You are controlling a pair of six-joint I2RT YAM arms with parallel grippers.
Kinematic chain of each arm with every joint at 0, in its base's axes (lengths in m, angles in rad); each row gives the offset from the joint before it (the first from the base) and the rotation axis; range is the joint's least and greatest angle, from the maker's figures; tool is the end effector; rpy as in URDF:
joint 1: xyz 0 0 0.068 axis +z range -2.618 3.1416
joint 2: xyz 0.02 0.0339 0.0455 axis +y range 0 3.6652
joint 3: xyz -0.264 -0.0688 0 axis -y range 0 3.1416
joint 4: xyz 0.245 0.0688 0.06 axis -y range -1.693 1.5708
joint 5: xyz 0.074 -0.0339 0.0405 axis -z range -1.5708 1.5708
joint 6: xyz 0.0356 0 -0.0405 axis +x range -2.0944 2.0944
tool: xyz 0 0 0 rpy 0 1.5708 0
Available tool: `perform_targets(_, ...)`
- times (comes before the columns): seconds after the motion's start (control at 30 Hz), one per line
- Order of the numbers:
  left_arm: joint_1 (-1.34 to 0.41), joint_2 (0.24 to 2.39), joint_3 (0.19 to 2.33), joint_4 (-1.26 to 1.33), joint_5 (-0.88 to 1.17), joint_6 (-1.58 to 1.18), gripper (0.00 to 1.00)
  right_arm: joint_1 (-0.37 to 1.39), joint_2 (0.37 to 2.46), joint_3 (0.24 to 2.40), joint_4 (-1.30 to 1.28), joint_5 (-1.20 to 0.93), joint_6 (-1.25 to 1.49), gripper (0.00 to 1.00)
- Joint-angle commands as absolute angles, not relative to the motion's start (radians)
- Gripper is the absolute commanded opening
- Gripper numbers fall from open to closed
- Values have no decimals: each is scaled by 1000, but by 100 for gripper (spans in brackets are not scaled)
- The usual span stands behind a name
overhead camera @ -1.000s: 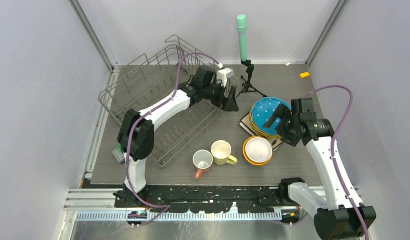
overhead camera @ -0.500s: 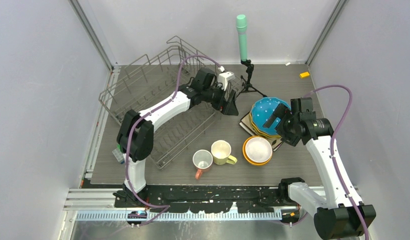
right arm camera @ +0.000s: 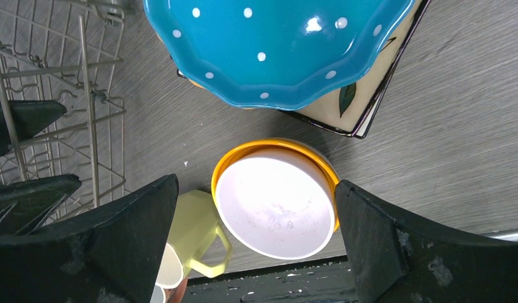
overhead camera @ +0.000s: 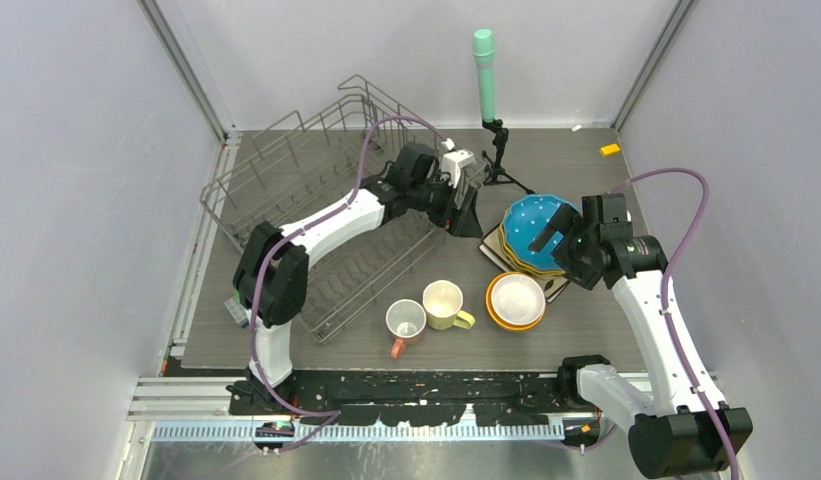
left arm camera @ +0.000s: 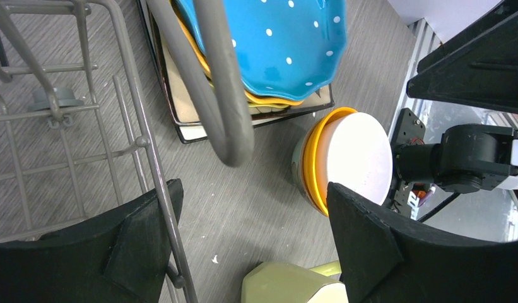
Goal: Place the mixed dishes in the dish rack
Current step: Move the dish rack to the center of the board, then pick up the plate at the center of the board.
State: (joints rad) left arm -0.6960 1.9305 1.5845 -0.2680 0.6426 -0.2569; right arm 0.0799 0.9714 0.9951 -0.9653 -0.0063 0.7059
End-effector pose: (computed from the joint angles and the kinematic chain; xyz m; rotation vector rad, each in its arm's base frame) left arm 0.3298 -0.3033 0.2749 0.8814 2.1415 -1.2177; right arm 0.1785 0.0145 0.3087 0.7807 2.4208 0.3243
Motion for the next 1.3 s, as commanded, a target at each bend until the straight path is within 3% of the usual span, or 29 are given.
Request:
perform_targets(0.0,-715,1826,1557,-224,598,-251,86,77,958,1019,-936,51,733,100)
perform_targets(0.5,-690,1624,1440,-225,416,-236,96,77,908,924,-914,390,858,96)
perform_targets(0.83,-637,1359,1209,-246,191,-229,100,74,974,903,-822,565,774,79)
perform_targets(0.97,-611,1260,1140,-251,115,-254,100,63,1030,923,-796,562,734,67)
perform_targets(1.27,-553,1148,1081,-286,54,-295,100,-17,1169,970,-746,368,672,60)
